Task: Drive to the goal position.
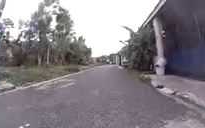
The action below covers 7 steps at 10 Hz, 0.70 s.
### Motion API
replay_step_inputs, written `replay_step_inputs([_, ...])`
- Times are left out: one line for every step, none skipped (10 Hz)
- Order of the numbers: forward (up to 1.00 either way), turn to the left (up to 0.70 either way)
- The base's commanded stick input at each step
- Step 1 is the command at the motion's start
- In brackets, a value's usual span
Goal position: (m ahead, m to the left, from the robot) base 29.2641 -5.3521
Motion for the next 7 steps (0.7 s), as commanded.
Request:
replay_step_inputs([0.7,0.0])
replay_step_inputs([0.7,0.0])
replay_step_inputs([0.7,0.0])
replay_step_inputs([0.7,0.0])
replay_step_inputs([0.7,0.0])
replay_step_inputs([0.7,0.0])
replay_step_inputs([0.7,0.0])
